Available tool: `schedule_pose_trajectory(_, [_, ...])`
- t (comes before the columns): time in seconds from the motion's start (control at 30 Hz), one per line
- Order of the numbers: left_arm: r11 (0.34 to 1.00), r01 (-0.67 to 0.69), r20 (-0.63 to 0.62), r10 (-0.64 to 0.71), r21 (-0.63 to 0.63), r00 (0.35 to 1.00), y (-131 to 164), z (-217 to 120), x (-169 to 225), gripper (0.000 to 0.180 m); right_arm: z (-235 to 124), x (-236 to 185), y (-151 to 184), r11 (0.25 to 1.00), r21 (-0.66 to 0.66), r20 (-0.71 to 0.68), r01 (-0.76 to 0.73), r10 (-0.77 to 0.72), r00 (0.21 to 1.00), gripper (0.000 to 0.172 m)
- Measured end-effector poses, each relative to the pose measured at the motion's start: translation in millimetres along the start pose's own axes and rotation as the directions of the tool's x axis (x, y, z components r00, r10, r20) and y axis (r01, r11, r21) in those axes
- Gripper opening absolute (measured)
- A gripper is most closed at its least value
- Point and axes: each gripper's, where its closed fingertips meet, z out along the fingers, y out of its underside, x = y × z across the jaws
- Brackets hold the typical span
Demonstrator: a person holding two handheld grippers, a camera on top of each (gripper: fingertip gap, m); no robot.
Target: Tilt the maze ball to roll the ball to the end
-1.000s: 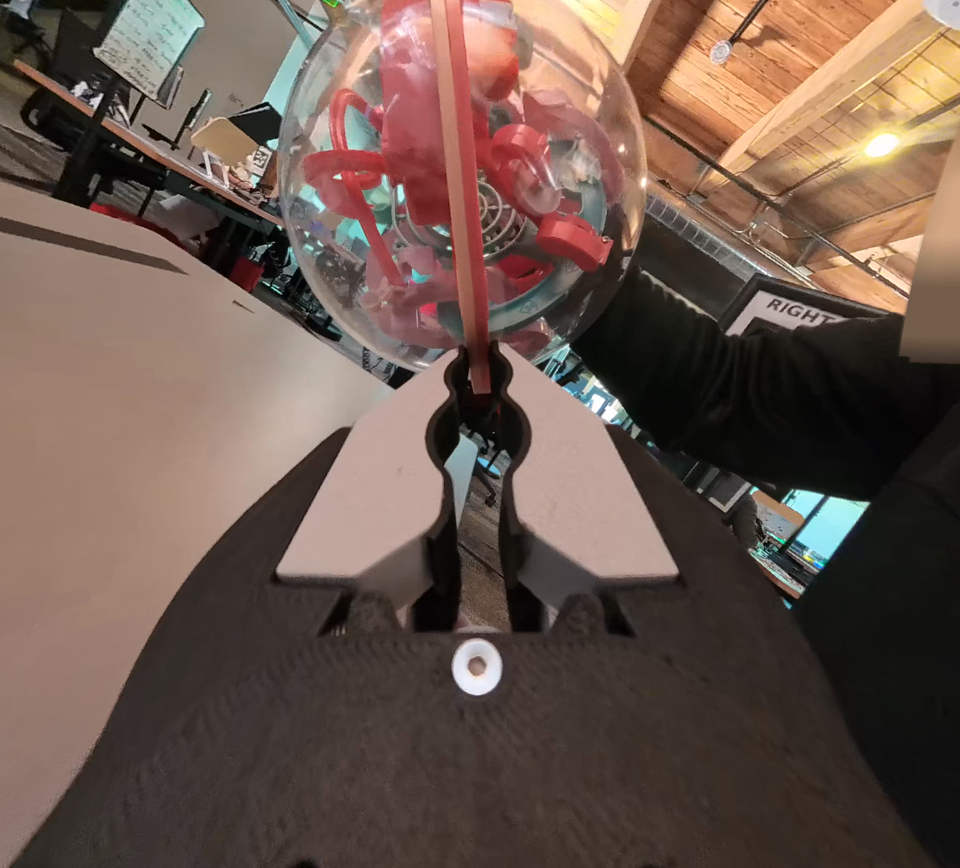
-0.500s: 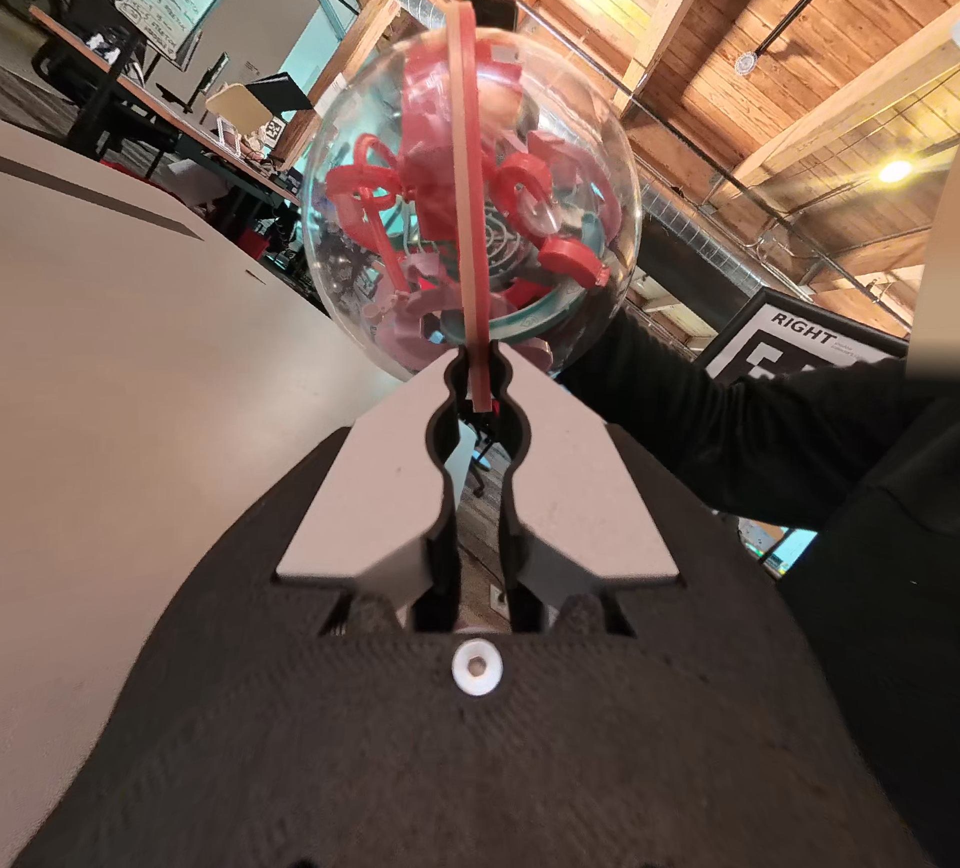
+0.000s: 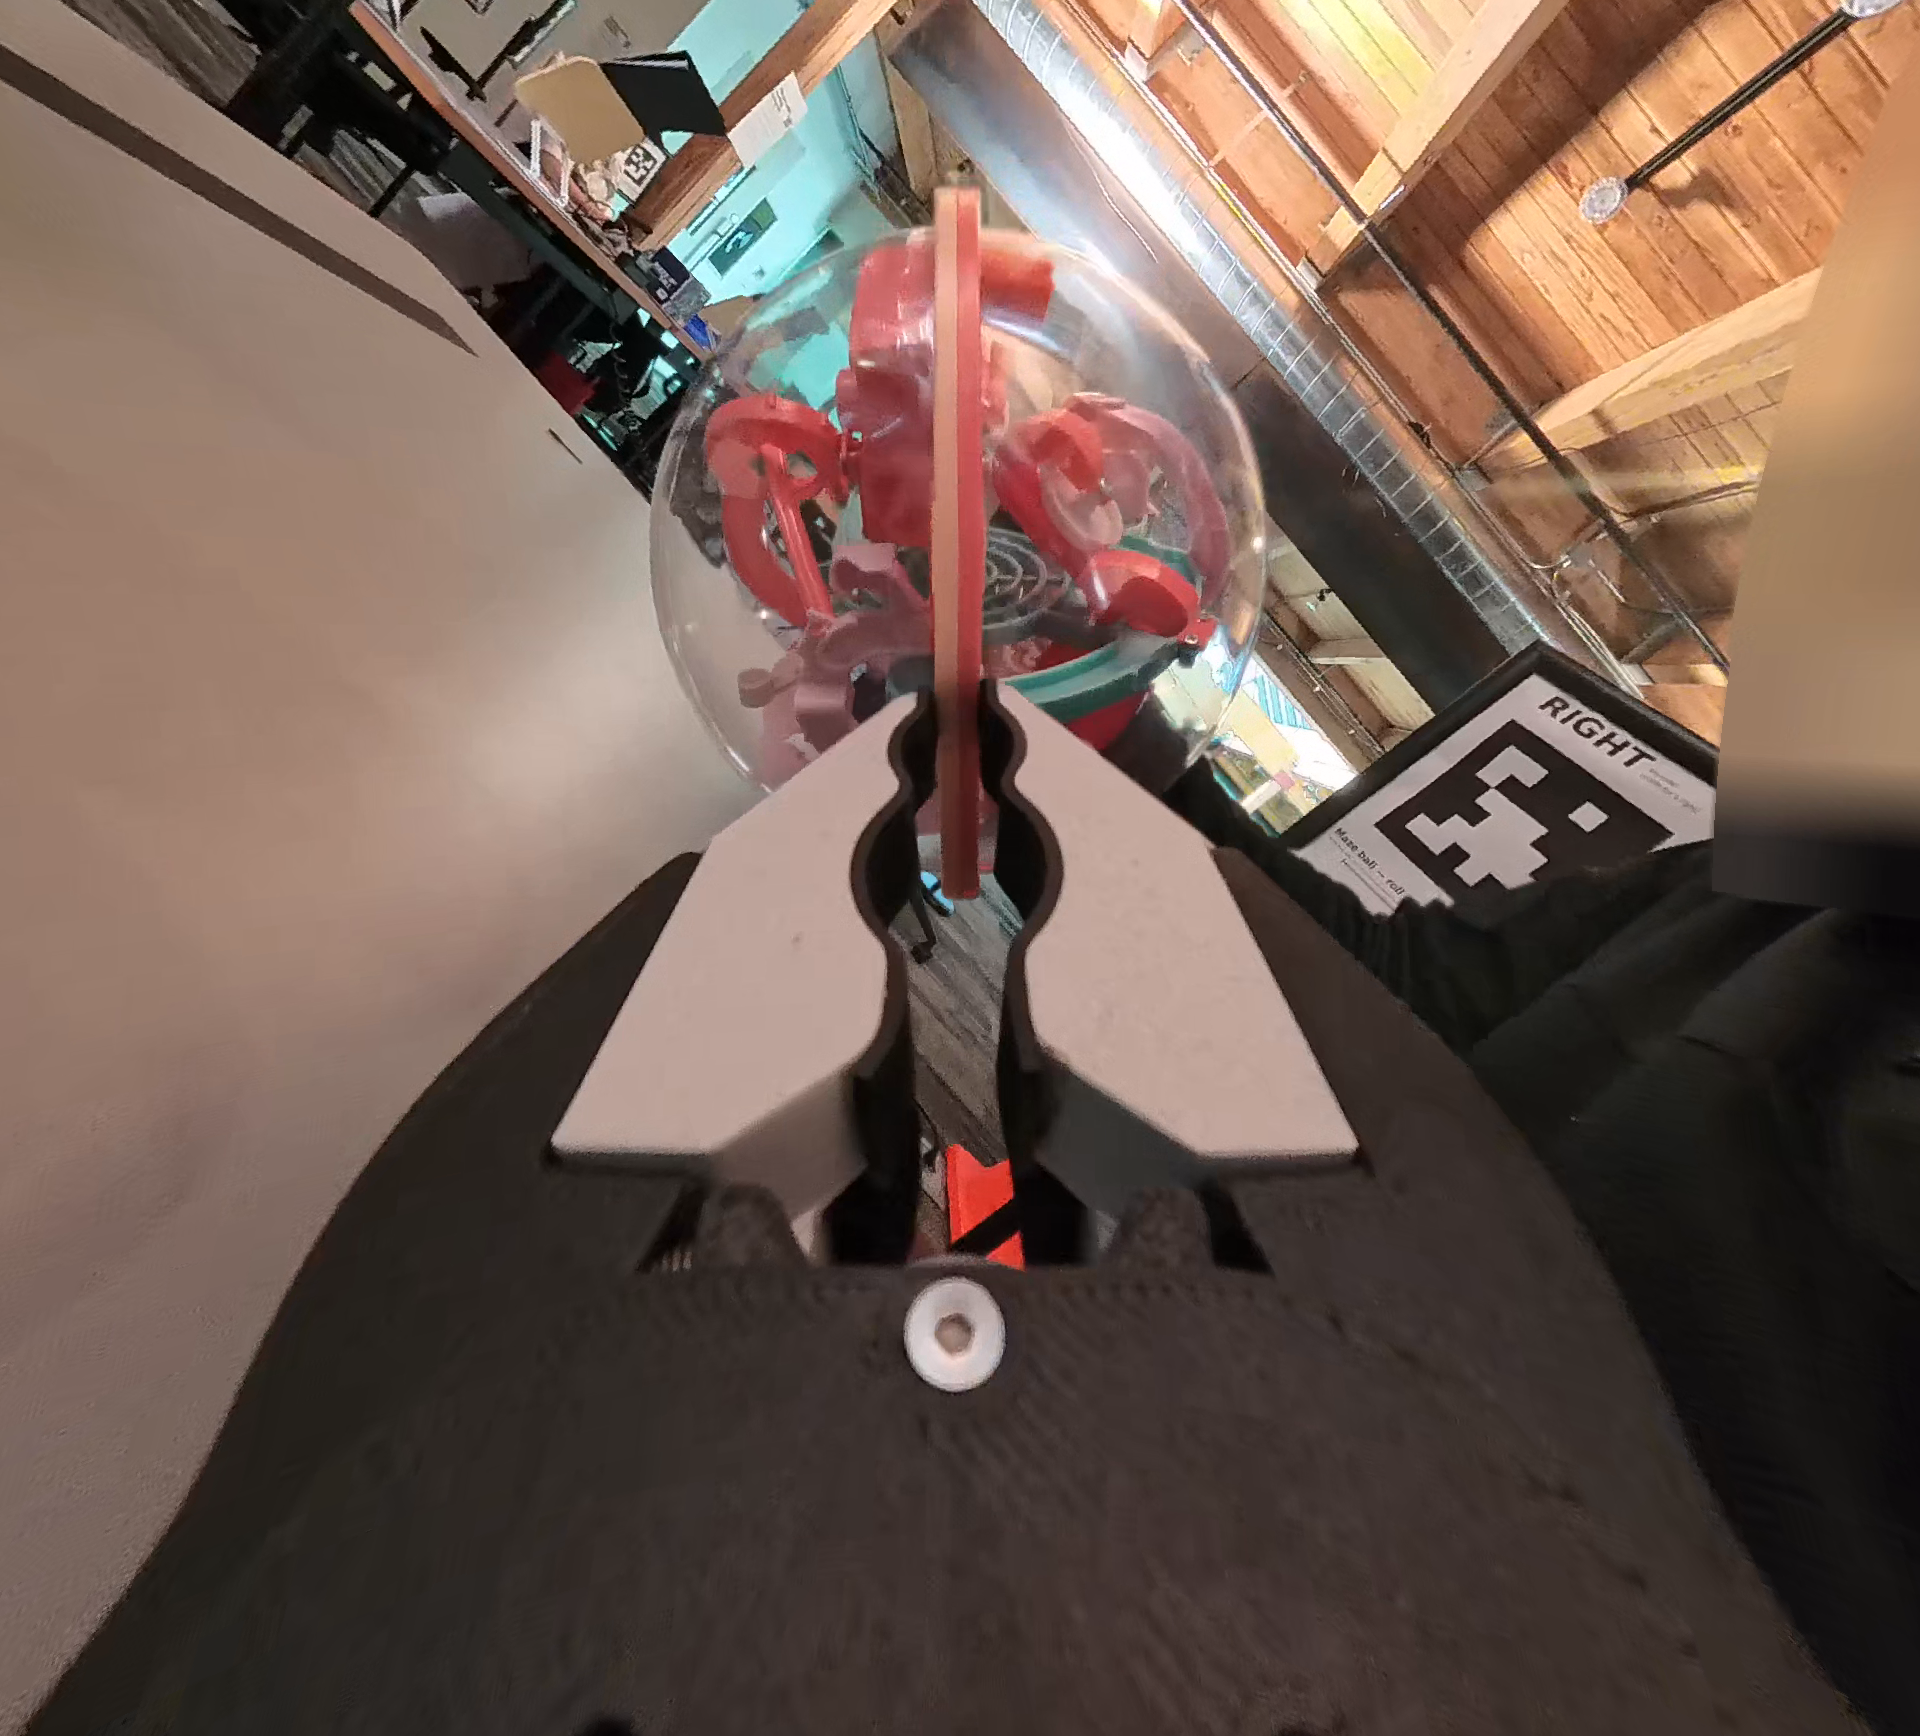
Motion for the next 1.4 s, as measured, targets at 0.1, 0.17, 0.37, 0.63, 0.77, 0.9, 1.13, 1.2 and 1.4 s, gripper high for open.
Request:
schedule_pose_trajectory(0.1, [1.000,0.006,0.022,-0.006,-0.002,1.000,-7.2,-5.4,1.6,0.006,-1.6,3.3,4.5,0.997,0.077,0.013,-0.025,0.024,1.000,0.007])
schedule_pose_trajectory(0.17, [1.000,-0.001,0.043,0.001,-0.011,0.999,-11.4,-9.0,2.8,0.006,-2.0,8.9,9.4,0.990,0.127,0.035,-0.059,0.055,0.998,0.007])
schedule_pose_trajectory(0.37, [1.000,-0.016,0.095,0.018,-0.013,0.995,-28.7,-17.0,4.6,0.006,3.9,19.2,14.3,0.966,0.232,0.096,-0.115,0.095,0.991,0.008])
schedule_pose_trajectory(0.63, [0.999,-0.048,0.123,0.049,-0.010,0.991,-41.4,-16.1,0.7,0.006,6.9,20.2,7.8,0.956,0.276,0.108,-0.098,0.070,0.992,0.007])
schedule_pose_trajectory(0.77, [0.999,-0.045,0.116,0.045,-0.007,0.992,-41.0,-12.7,-3.2,0.006,3.4,22.6,6.6,0.957,0.283,0.071,-0.070,0.052,0.996,0.007])
schedule_pose_trajectory(0.9, [0.999,-0.042,0.103,0.043,-0.013,0.994,-41.4,-9.9,-10.4,0.006,1.6,22.1,3.1,0.965,0.263,0.015,-0.015,0.011,1.000,0.007])
schedule_pose_trajectory(1.13, [1.000,-0.017,0.071,0.017,0.003,0.997,-43.4,-5.4,-15.6,0.006,-0.2,31.2,0.0,0.970,0.242,-0.044,-0.030,0.042,0.998,0.007])
schedule_pose_trajectory(1.2, [1.000,-0.027,0.067,0.027,0.001,0.997,-44.7,-4.9,-14.9,0.006,-0.5,29.7,-1.0,0.970,0.241,-0.053,-0.020,0.034,0.998,0.007])
schedule_pose_trajectory(1.4, [0.998,-0.069,0.037,0.069,0.012,0.997,-55.6,-2.2,-8.6,0.006,2.0,14.5,-13.5,0.967,0.245,-0.077,0.071,-0.054,0.996,0.007])
